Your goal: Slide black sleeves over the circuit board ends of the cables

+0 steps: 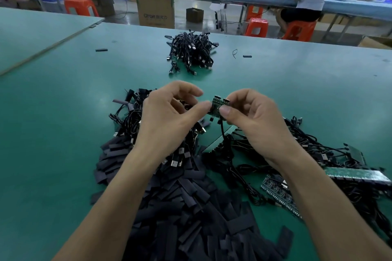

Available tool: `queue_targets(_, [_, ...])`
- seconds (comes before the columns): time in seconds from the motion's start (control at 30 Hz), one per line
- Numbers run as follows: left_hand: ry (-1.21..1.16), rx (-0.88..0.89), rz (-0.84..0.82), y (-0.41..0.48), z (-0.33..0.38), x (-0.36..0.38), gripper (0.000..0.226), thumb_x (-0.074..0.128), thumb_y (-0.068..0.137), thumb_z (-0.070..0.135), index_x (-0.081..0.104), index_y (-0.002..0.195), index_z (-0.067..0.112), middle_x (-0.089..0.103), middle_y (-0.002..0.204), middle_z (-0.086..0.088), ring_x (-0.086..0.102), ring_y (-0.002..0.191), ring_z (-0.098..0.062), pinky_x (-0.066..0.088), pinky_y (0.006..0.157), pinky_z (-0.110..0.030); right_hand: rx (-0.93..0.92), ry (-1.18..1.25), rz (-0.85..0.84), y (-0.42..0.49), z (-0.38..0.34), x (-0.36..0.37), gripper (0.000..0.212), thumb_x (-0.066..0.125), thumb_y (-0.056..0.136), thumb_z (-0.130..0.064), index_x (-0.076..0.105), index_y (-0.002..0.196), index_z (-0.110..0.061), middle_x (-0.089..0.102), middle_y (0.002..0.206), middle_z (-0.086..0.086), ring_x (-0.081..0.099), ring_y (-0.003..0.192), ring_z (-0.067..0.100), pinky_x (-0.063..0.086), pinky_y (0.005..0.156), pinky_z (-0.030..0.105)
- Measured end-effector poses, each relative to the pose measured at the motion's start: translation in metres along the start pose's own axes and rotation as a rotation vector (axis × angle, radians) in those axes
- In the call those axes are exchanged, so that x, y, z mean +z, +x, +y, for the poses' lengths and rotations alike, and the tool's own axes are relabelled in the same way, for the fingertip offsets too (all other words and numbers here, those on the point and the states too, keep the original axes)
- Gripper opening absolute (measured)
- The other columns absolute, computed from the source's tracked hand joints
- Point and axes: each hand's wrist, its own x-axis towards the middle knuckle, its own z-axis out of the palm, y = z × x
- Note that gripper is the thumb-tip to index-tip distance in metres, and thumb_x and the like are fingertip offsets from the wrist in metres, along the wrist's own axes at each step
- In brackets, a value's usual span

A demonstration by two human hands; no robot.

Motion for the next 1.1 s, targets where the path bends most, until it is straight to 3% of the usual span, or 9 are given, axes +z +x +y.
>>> queue_targets(0.17, [-0.191, -0.009, -0.183, -0.002, 0.001, 0.003, 0.014, 0.079, 0.083, 0.033, 0.072, 0.086, 0.02, 0.069, 0.068, 0.01, 0.052, 0.052, 0.002, 0.04, 0.052, -0.012, 0.074, 0.188, -0.116, -0.001, 0.003, 0.002, 0.016, 0.07, 0.078, -0.026, 0.063, 0.09, -0.018, 0.065, 0.079, -0.009, 0.058, 0.077, 0.006, 0.051, 0.076, 0.019])
queue_targets(0.27, [-0.268, -0.063, -0.206, 0.0, 0.0, 0.003, 0.022, 0.076, 0.075, 0.041, 0.07, 0.08, 0.021, 0.064, 0.063, 0.01, 0.046, 0.053, -0.002, 0.038, 0.052, -0.014, 0.089, 0.318, -0.119, -0.002, 0.006, 0.005, 0.013, 0.069, 0.078, -0.023, 0.062, 0.087, -0.019, 0.063, 0.079, -0.008, 0.057, 0.076, 0.004, 0.049, 0.076, 0.019])
queue_targets(0.47, [-0.39, -0.113, -0.253, 0.0, -0.001, 0.005, 0.016, 0.071, 0.078, 0.032, 0.067, 0.079, 0.016, 0.05, 0.052, 0.016, 0.033, 0.044, 0.001, 0.028, 0.044, -0.009, 0.117, 0.472, -0.147, -0.001, 0.012, 0.013, 0.012, 0.067, 0.082, -0.021, 0.064, 0.09, -0.012, 0.066, 0.083, -0.003, 0.059, 0.078, 0.007, 0.051, 0.074, 0.019])
queue_targets(0.7, [-0.493, -0.099, -0.32, -0.001, 0.002, 0.005, 0.014, 0.063, 0.084, 0.018, 0.062, 0.085, 0.004, 0.055, 0.052, 0.018, 0.047, 0.042, 0.004, 0.034, 0.047, -0.002, 0.19, 0.527, -0.199, 0.001, 0.013, 0.009, 0.017, 0.072, 0.081, -0.023, 0.066, 0.091, -0.01, 0.063, 0.086, 0.004, 0.054, 0.082, 0.013, 0.047, 0.078, 0.024])
queue_targets(0.83, [-0.543, -0.118, -0.359, -0.003, 0.004, 0.007, 0.01, 0.062, 0.086, 0.017, 0.063, 0.082, 0.009, 0.058, 0.059, 0.018, 0.05, 0.049, 0.005, 0.037, 0.051, -0.003, 0.226, 0.608, -0.261, 0.0, 0.008, 0.008, 0.017, 0.072, 0.082, -0.022, 0.068, 0.091, -0.008, 0.066, 0.091, 0.008, 0.06, 0.086, 0.017, 0.054, 0.083, 0.026])
queue_targets(0.97, [-0.562, -0.14, -0.288, 0.0, 0.001, 0.003, 0.015, 0.069, 0.086, 0.03, 0.073, 0.072, 0.027, 0.061, 0.068, 0.013, 0.044, 0.058, -0.001, 0.033, 0.051, -0.013, 0.252, 0.612, -0.18, 0.0, 0.004, 0.006, 0.009, 0.066, 0.084, -0.018, 0.062, 0.088, -0.011, 0.065, 0.076, -0.001, 0.061, 0.069, 0.011, 0.056, 0.067, 0.023])
queue_targets(1.03, [-0.615, -0.129, -0.197, 0.005, -0.001, -0.002, 0.019, 0.063, 0.086, 0.035, 0.074, 0.071, 0.033, 0.067, 0.074, 0.012, 0.049, 0.065, -0.002, 0.04, 0.059, -0.015, 0.292, 0.58, -0.093, 0.0, 0.005, 0.001, 0.011, 0.066, 0.084, -0.019, 0.058, 0.088, -0.012, 0.062, 0.073, -0.001, 0.062, 0.063, 0.013, 0.055, 0.06, 0.024])
queue_targets(1.1, [-0.621, -0.08, -0.109, 0.008, -0.002, -0.006, 0.029, 0.055, 0.092, 0.038, 0.074, 0.072, 0.037, 0.072, 0.081, 0.013, 0.058, 0.075, -0.003, 0.044, 0.073, -0.02, 0.301, 0.389, -0.038, 0.001, 0.007, -0.003, 0.011, 0.066, 0.089, -0.017, 0.056, 0.09, -0.014, 0.058, 0.072, -0.002, 0.06, 0.057, 0.014, 0.049, 0.048, 0.022])
